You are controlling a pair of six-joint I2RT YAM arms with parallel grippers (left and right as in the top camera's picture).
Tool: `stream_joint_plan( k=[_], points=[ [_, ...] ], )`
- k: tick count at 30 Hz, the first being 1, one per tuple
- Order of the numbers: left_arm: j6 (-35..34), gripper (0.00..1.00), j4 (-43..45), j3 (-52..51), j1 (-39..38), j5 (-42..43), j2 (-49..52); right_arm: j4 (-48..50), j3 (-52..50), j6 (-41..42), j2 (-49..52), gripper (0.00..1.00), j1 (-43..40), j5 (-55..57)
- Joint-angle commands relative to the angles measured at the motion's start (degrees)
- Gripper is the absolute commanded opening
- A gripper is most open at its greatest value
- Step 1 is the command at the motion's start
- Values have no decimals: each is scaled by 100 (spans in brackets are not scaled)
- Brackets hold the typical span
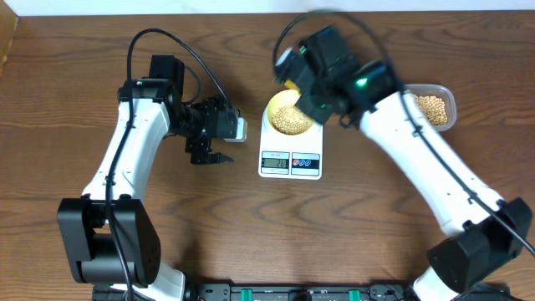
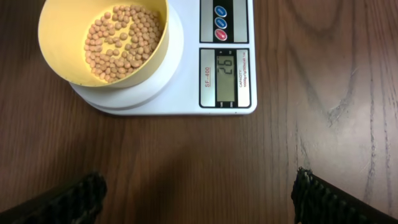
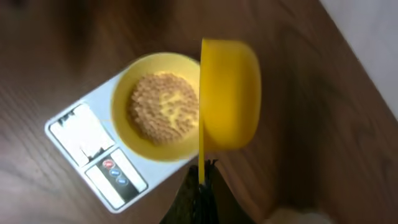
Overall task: Scoop item into bowl and weigh 50g on scale
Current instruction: 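Move the empty scoop back right over the soybean tub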
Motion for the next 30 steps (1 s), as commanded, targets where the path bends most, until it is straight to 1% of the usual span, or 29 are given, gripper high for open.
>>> stream_joint_plan(
  k=[1, 5, 9, 11, 14, 18, 23, 30],
  points=[
    [79, 98, -15, 4, -13, 109, 0, -699, 964, 1115, -203, 1, -509, 199],
    [79, 97, -15, 7, -13, 109, 0, -1764, 1600, 1497, -203, 1, -1110, 337],
    [79, 98, -15, 7, -13, 109, 0, -2658, 1668, 1646, -170, 1, -1895, 337],
    [79, 97, -15, 7, -13, 109, 0, -2900, 1663, 1781, -92, 1, -2269, 334],
    [79, 98, -15, 4, -13, 109, 0, -3084, 1655, 2026, 107, 1, -2789, 330],
    [79, 97, -15, 7, -13, 109, 0, -3250, 1652, 2033, 444, 1, -3195, 323],
    [79, 98, -15, 7, -13, 109, 0, -3259, 1652, 2026, 920, 1, -3414, 315],
    [81, 97, -15, 7, -13, 109, 0, -2872, 1650, 1978, 1646, 1, -3571, 350]
  ],
)
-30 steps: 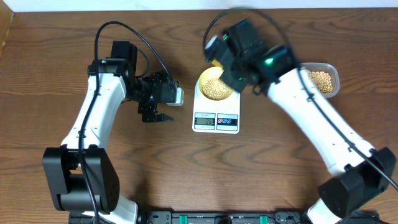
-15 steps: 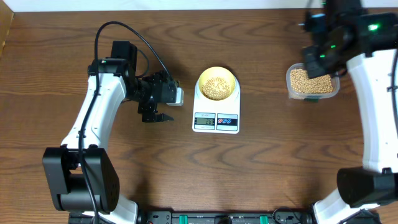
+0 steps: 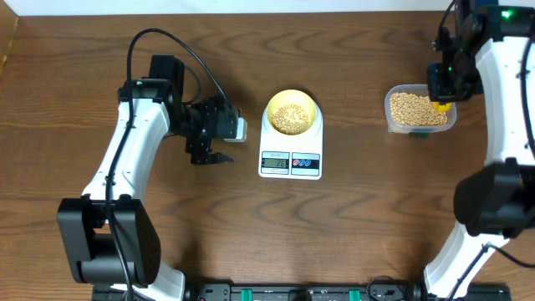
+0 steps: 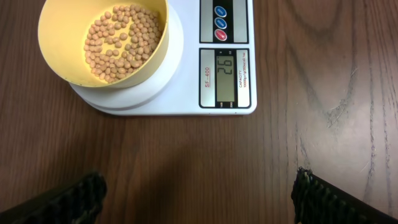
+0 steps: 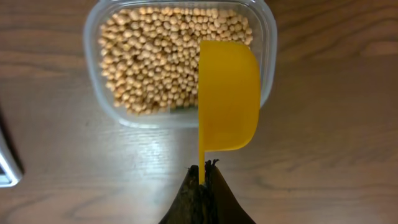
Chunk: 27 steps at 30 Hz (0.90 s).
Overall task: Scoop item into bowl and weigh 50g on scale
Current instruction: 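Move the empty scoop back right over the soybean tub, then lower the scoop into the soybeans at the tub's right edge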
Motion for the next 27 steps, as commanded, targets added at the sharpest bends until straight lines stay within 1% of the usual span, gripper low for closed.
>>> stream_joint_plan(
  k=[1, 6, 12, 16, 18, 19, 25, 27],
  points=[
    [79, 98, -15, 7, -11, 107, 0, 22, 37, 44, 343, 1, -90, 63],
    [81, 97, -15, 7, -11, 105, 0, 66, 37, -15, 699, 1, -168, 63],
    [81, 97, -15, 4, -11, 107, 0, 518, 37, -35, 866, 1, -214, 48],
    [79, 98, -15, 4, -11, 107, 0, 601, 37, -37, 866, 10, -214, 46],
    [81, 98, -15, 7, -11, 107, 0, 608, 37, -37, 866, 18, -214, 46],
    [81, 98, -15, 7, -11, 107, 0, 610, 37, -37, 866, 19, -214, 46],
    [79, 97, -15, 7, -11, 107, 0, 710, 37, -35, 868, 17, -214, 48],
    [81, 98, -15, 4, -11, 107, 0, 739, 37, -35, 866, 9, -219, 48]
  ],
)
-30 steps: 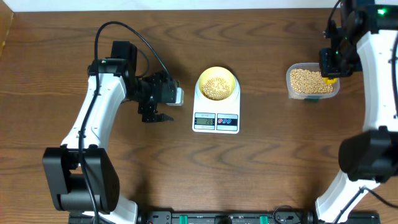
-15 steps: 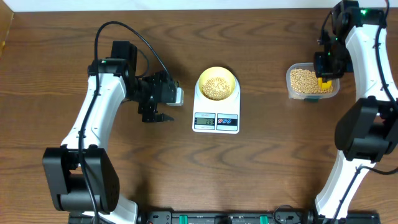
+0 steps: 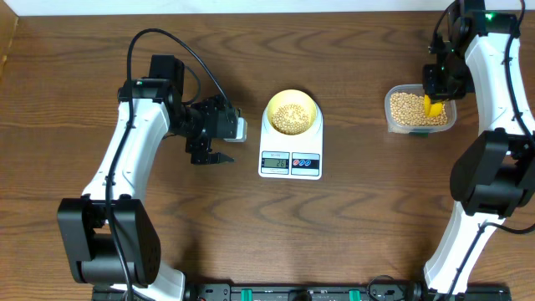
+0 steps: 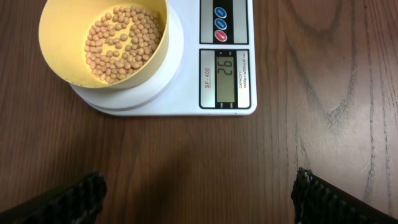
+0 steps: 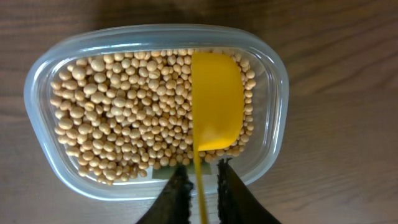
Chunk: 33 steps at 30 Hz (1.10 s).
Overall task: Scoop item into bowl and weigh 50g on scale
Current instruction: 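Lower the scoop into the soybeans at the tub's right edge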
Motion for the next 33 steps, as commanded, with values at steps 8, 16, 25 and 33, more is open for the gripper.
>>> stream_joint_plan(
  k=[8, 16, 25, 33],
  points=[
    [76, 98, -15, 7, -11, 94, 0, 151, 39, 2, 31, 4, -140, 50],
    [76, 98, -15, 7, -11, 94, 0, 509, 39, 2, 31, 6, -168, 50],
    [76, 98, -15, 4, -11, 94, 0, 647, 39, 7, 31, 10, -240, 48],
    [76, 98, -15, 4, -11, 94, 0, 350, 39, 345, 31, 15, -275, 48]
  ],
)
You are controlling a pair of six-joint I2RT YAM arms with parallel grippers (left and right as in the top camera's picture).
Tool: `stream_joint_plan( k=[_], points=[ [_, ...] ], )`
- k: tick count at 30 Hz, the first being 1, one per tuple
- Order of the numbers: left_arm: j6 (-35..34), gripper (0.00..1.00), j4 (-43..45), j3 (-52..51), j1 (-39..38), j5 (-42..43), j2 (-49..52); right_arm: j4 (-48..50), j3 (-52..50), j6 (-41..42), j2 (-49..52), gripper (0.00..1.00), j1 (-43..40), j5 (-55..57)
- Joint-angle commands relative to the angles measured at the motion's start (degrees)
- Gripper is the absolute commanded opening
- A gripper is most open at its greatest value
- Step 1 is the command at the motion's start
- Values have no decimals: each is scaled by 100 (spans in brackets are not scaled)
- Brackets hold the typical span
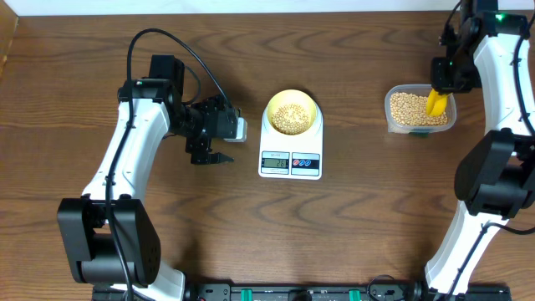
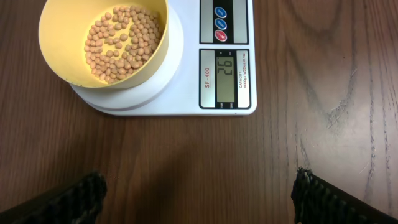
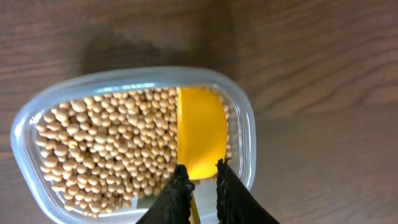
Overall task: Scoop item into bowl and weigh 50g on scale
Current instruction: 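Lower the scoop into the soybeans at the tub's right edge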
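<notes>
A yellow bowl partly filled with soybeans stands on the white scale, whose display reads 26. At the far right a clear container holds many soybeans. My right gripper is shut on the thin handle of a yellow scoop. The scoop's cup lies low among the beans at the container's right end. My left gripper hangs open over bare wood just left of the scale, with nothing between its fingers.
The dark wooden table runs to a pale wall strip at the back. The right arm reaches along the table's right edge. The left arm crosses the left half.
My right gripper has shifted toward the container's right end, and the scoop lies there among the beans. The left gripper, bowl and scale reading of 26 are unchanged.
First my right gripper held the scoop tipped on its side over the bowl, the scale showing 26. Then the scoop hung above the bean container's edge. Then it was down in the beans near the middle, and now it is at the right end.
</notes>
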Motion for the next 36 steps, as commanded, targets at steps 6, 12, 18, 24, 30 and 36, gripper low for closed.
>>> stream_joint_plan(
  k=[6, 12, 18, 24, 30, 36],
  points=[
    [79, 98, -13, 7, -13, 94, 0, -306, 28, 535, 31, 5, -46, 66],
    [79, 98, -13, 7, -13, 94, 0, -249, 28, 579, 31, 1, -122, 68],
    [79, 98, -13, 4, -13, 94, 0, 94, 26, 514, 68, 1, -210, 63],
    [79, 98, -13, 7, -13, 94, 0, 170, -55, 511, 192, 1, -273, 57],
    [81, 98, -13, 7, -13, 94, 0, 387, -264, 216, 195, 1, -385, -111],
    [79, 98, -13, 7, -13, 94, 0, 787, -282, 219, 195, 1, -568, -243]
  ],
)
